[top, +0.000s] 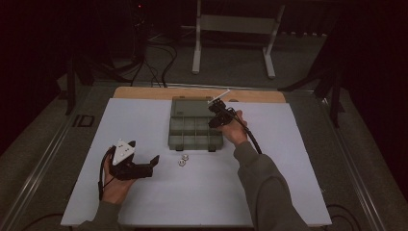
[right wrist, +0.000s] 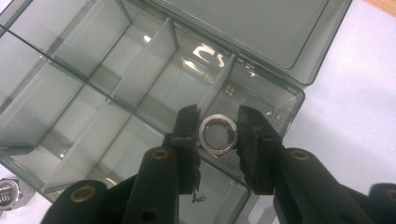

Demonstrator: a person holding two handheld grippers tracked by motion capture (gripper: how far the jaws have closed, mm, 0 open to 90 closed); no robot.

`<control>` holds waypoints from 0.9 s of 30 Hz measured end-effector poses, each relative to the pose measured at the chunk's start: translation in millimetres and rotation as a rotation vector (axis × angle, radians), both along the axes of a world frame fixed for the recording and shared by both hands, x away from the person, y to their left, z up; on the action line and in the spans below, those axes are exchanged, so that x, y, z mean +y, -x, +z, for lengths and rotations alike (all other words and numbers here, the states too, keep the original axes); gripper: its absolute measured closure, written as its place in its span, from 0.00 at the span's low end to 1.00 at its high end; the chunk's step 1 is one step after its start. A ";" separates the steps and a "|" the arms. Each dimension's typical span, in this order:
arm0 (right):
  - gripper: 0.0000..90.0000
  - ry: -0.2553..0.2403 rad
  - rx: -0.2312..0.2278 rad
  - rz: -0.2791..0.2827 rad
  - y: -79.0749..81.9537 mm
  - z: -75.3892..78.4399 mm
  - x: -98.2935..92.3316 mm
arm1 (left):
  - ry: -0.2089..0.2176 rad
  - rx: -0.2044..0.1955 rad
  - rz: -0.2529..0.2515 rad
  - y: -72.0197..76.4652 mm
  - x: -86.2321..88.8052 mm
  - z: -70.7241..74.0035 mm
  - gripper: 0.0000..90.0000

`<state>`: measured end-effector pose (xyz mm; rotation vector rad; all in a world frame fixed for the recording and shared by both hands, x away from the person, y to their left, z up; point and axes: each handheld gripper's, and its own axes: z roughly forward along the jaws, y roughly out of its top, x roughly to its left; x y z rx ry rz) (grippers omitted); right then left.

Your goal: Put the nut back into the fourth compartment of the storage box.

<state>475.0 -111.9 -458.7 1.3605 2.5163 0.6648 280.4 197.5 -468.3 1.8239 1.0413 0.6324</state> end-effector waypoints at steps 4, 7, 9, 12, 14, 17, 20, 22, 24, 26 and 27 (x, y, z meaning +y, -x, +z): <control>0.62 -0.028 -0.003 -0.010 -0.4 1.5 -2.1 | 0.003 -0.001 -0.001 0.0 0.3 -0.1 0.02; 0.53 -0.042 0.003 -0.015 -0.6 2.4 -4.6 | 0.003 -0.002 0.001 0.0 0.4 -0.1 0.02; 0.49 -0.049 0.005 -0.013 -0.2 2.8 -6.3 | 0.002 -0.002 0.001 0.1 0.4 0.0 0.02; 0.43 -0.050 -0.018 0.002 2.7 3.8 -7.7 | 0.002 -0.002 0.001 0.1 0.3 0.0 0.02; 0.36 -0.052 -0.017 0.001 4.1 4.0 -9.3 | 0.001 -0.001 0.001 0.1 0.0 -0.1 0.02; 0.30 -0.073 -0.027 0.003 6.8 4.4 -13.2 | 0.002 -0.002 0.000 0.2 0.1 0.0 0.02; 0.27 -0.083 -0.036 0.011 10.6 4.1 -16.3 | 0.000 0.000 0.000 -0.1 -0.1 -0.6 0.02; 0.26 -0.087 -0.049 0.022 13.7 5.0 -17.0 | -0.003 0.000 -0.002 -0.1 -0.7 -0.6 0.02; 0.24 -0.084 -0.060 0.032 16.5 6.4 -16.6 | -0.002 -0.001 -0.003 0.0 -1.4 -0.7 0.02; 0.24 -0.083 -0.066 0.033 18.0 7.5 -16.0 | -0.003 0.000 -0.003 -0.1 -1.4 -0.8 0.02; 0.23 -0.084 -0.077 0.042 21.2 10.1 -14.2 | -0.002 0.000 -0.003 -0.1 -1.3 -0.7 0.02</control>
